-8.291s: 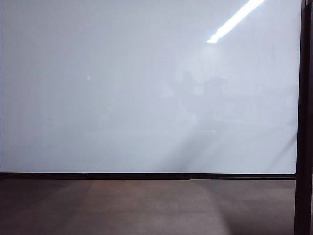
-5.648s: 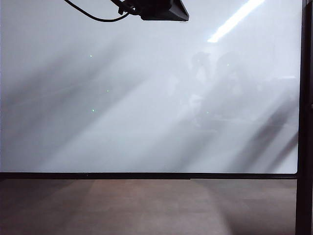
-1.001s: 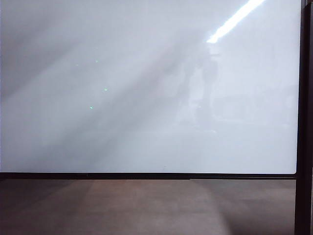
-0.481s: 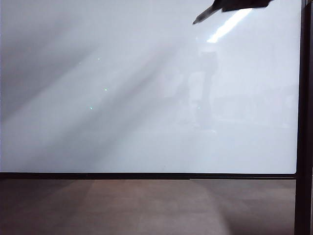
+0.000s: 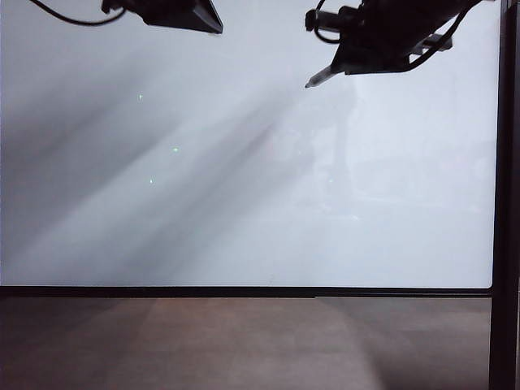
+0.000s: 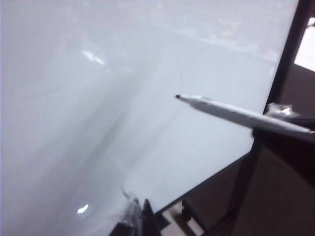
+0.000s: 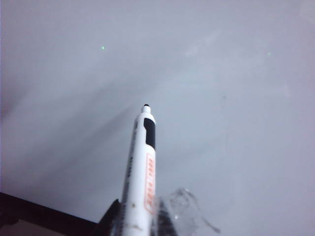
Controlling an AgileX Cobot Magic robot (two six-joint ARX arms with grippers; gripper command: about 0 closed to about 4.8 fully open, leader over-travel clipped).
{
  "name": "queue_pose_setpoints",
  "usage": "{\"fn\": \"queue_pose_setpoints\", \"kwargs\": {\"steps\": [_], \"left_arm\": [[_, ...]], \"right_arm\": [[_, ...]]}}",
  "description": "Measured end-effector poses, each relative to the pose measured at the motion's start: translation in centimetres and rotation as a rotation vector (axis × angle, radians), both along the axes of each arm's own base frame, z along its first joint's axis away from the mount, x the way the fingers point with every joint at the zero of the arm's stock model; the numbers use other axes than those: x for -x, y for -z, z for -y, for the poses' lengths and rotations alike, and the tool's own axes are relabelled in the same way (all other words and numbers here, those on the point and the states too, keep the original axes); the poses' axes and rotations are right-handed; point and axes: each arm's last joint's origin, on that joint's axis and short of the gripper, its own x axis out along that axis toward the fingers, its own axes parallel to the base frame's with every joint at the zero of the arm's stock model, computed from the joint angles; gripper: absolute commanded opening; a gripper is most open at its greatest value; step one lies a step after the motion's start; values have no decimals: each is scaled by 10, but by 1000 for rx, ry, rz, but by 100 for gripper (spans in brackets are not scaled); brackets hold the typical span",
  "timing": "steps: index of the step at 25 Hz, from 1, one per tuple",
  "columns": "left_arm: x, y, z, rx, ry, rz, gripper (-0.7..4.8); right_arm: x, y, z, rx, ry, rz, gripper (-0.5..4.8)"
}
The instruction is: Reach to the right to find the marker pen, pick it up, and write the number 4 on the whiteboard.
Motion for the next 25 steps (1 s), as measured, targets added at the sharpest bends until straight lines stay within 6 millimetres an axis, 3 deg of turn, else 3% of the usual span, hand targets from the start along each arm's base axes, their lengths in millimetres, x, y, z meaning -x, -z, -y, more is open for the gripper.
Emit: {"fn": "queue_pose_setpoints", "kwargs": {"steps": [10,19,25], "left_arm": [[-18,8,7,44,-32,69,-5],[-28,10,-6,31,-191,71,-5],[-29,10,-8,29,-202,69,-5]], "right_arm": [[-37,7,-3,41,1,-4,-7],[-45,11,-2,52,-2,25,-7],[-52,20,2,78,12,20,-7]]}}
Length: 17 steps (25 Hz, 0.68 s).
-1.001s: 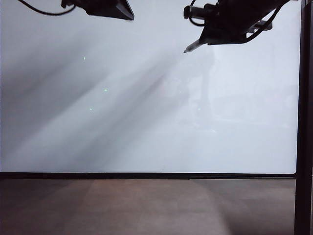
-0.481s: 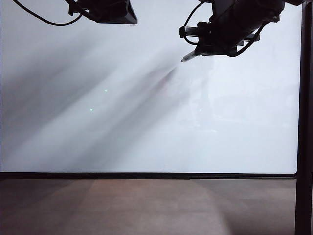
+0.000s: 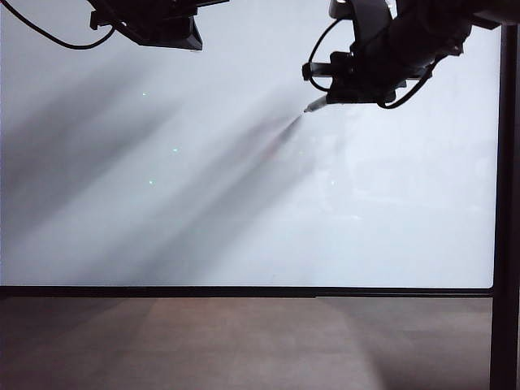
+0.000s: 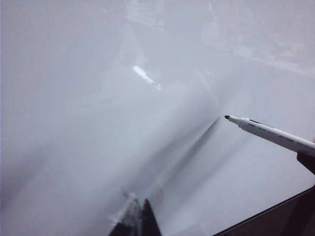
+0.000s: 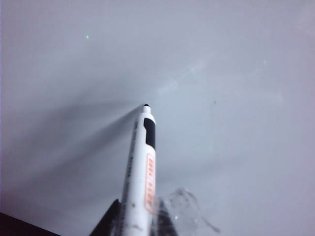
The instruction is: Reach to the right to find the marker pen, pick it up, and write the number 4 on the whiteboard.
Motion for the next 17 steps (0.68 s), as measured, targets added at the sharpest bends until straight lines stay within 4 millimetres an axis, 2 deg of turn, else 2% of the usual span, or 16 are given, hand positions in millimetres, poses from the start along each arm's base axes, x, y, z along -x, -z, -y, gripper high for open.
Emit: {"fn": "queue_pose_setpoints", "kwargs": {"steps": [17], "left_arm": [[0,0,0,0,0,-1,-5]], "right_arm": [[-7,-1,12,-5,25,22,-7]]}}
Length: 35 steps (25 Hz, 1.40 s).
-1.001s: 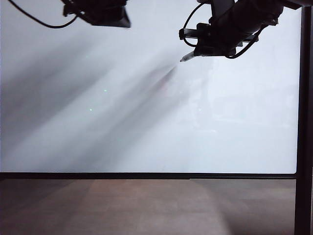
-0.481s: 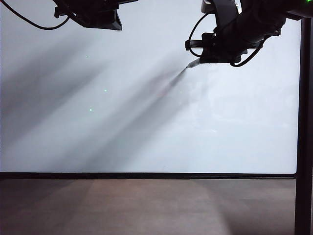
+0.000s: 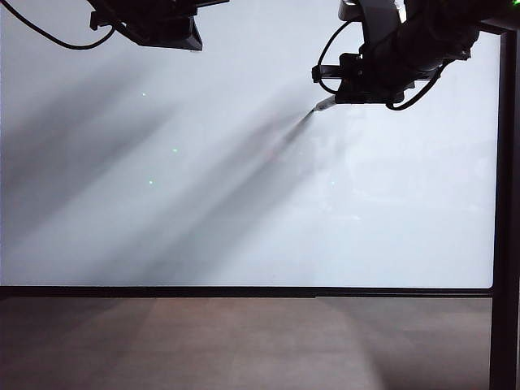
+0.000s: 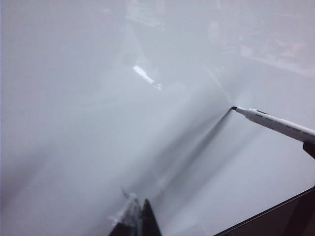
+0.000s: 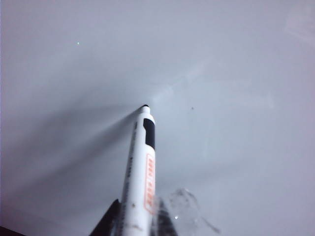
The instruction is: Reach to the right to find the marker pen, pick it up, and write the number 4 on the whiteboard.
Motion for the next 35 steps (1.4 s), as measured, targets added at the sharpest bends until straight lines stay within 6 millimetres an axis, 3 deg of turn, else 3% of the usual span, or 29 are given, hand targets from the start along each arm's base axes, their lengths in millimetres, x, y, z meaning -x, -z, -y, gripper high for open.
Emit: {"fn": "queue_pose_setpoints", "kwargs": {"steps": [7,16,35], "left_arm": [[0,0,0,0,0,-1,-5],[0,2,0,-9,0,-16,-5],[0,5,0,-26,0,-44,-5]], "right_arm": [[-2,2,0,0,-2,-1,-7],[-9,25,-3,33,-3,-77,-7],[-9,29,-3,50,-2,-117,-7]]}}
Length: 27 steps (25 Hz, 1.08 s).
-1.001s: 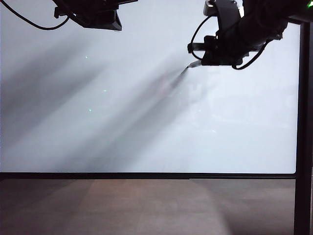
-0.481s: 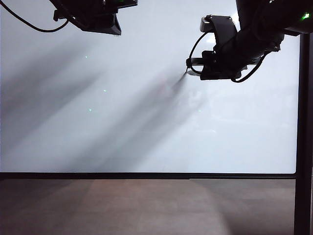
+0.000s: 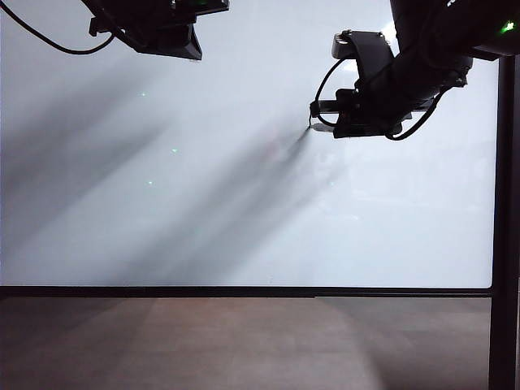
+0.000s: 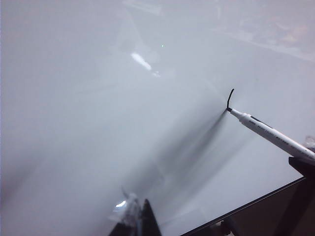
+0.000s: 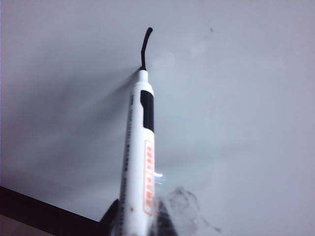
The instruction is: Reach to the right to find the marker pen, pick it up, and write the number 4 on the whiteboard.
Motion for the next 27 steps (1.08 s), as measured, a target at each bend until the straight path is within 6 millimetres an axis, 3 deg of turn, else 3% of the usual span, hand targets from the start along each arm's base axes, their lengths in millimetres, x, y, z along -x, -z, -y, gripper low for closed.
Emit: {"fn": "queue_pose_setpoints", "kwargs": {"steps": [14,27], "left_arm": [[0,0,0,0,0,0,-5],[0,0,0,-1,0,-1,-5]], "right_arm": [[0,3,0,11,2,-26,-7],[-5,-3,27,6,35,-33,-7]]}}
